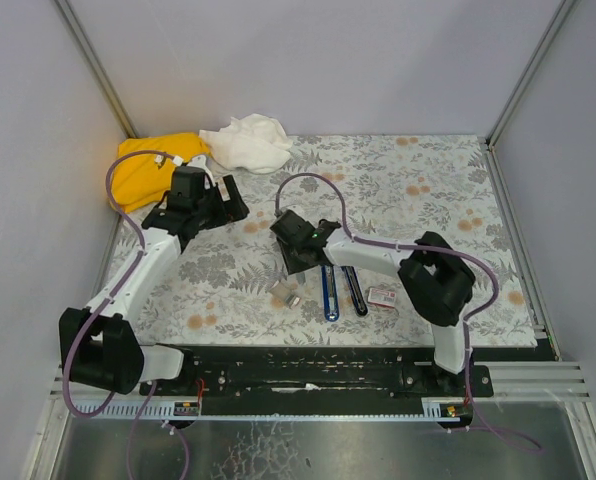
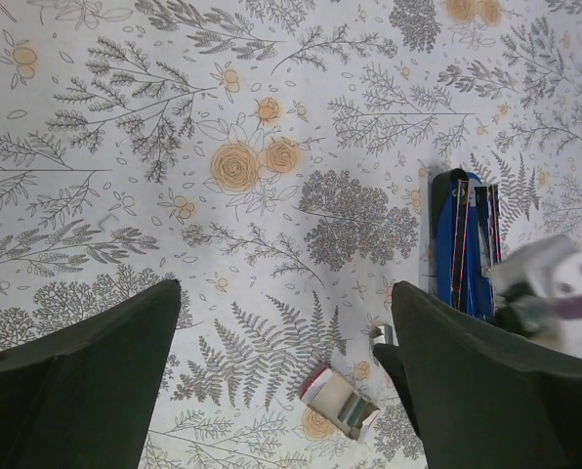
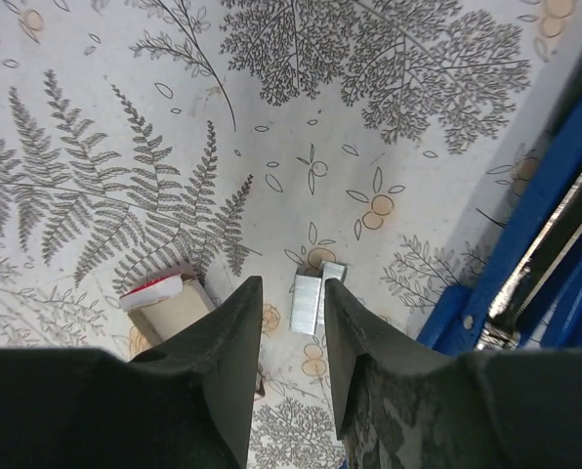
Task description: Load the staples into the stapler
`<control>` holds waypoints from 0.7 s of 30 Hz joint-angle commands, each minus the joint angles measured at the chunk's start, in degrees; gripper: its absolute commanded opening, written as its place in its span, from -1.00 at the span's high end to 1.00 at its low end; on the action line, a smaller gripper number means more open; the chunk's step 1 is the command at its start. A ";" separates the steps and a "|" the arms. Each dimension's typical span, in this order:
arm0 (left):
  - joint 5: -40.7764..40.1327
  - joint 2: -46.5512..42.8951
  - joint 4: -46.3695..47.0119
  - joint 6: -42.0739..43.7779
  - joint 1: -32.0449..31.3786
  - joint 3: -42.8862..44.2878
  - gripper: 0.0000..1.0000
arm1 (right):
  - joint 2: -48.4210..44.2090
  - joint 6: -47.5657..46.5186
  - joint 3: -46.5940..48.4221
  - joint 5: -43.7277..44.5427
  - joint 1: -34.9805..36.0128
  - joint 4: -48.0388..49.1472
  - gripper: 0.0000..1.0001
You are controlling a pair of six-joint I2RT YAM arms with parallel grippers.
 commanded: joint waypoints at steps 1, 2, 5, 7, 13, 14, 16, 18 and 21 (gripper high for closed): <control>-2.26 -1.80 0.57 2.52 0.94 -0.63 -0.78 | 2.98 -1.12 4.43 1.40 0.70 -2.81 0.24; -2.15 -1.88 0.56 2.49 0.98 -0.60 -0.78 | 3.55 -1.13 4.73 1.40 0.70 -2.94 0.24; -1.84 -2.01 0.65 2.31 1.03 -0.50 -0.80 | 4.44 -1.08 5.15 1.59 0.84 -3.21 0.26; -1.47 -1.97 0.66 2.30 1.15 -0.46 -0.80 | 4.69 -1.03 4.94 1.68 0.91 -3.26 0.27; -0.74 -2.07 0.78 2.05 1.42 -0.46 -0.81 | 5.30 -0.97 4.85 1.72 1.00 -3.47 0.33; -0.69 -2.07 0.75 2.04 1.51 -0.46 -0.81 | 5.46 -1.09 4.78 1.75 0.97 -3.53 0.35; -0.58 -2.06 0.74 2.05 1.55 -0.51 -0.82 | 5.88 -1.15 4.67 2.15 1.02 -3.80 0.38; -0.34 -2.08 0.83 2.09 1.68 -0.39 -0.82 | 6.29 -1.13 4.65 2.50 1.07 -4.20 0.39; 0.03 -2.06 0.91 1.95 1.77 -0.42 -0.82 | 7.03 -0.92 4.81 3.37 1.14 -4.89 0.43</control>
